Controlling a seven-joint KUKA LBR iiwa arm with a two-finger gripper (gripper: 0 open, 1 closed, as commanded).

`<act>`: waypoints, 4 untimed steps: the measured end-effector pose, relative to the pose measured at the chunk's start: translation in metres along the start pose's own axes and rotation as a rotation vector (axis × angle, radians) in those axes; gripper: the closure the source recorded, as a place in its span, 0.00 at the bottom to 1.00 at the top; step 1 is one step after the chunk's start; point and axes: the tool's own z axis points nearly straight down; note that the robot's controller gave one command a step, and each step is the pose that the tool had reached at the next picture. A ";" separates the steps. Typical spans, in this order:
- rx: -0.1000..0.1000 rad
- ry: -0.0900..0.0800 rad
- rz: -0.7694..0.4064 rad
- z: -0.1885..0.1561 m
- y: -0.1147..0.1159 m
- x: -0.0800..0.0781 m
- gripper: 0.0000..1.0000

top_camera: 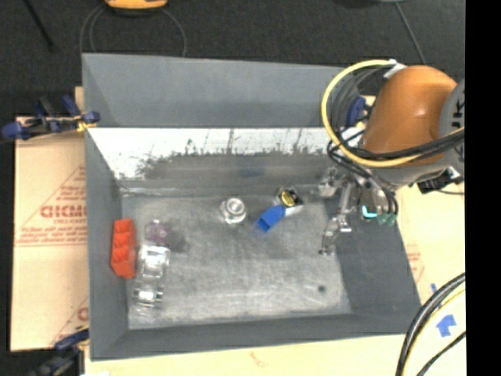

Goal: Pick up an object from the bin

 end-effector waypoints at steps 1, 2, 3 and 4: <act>-0.001 -0.007 -0.103 0.103 0.053 -0.062 0.00; -0.005 -0.013 0.052 0.124 0.012 -0.066 0.00; 0.004 -0.015 -0.028 0.123 0.040 -0.060 0.00; 0.002 -0.022 -0.030 0.120 0.041 -0.063 1.00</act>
Offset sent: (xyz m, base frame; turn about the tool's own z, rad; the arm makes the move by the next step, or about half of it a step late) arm 0.0607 0.0515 -0.0991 -0.0978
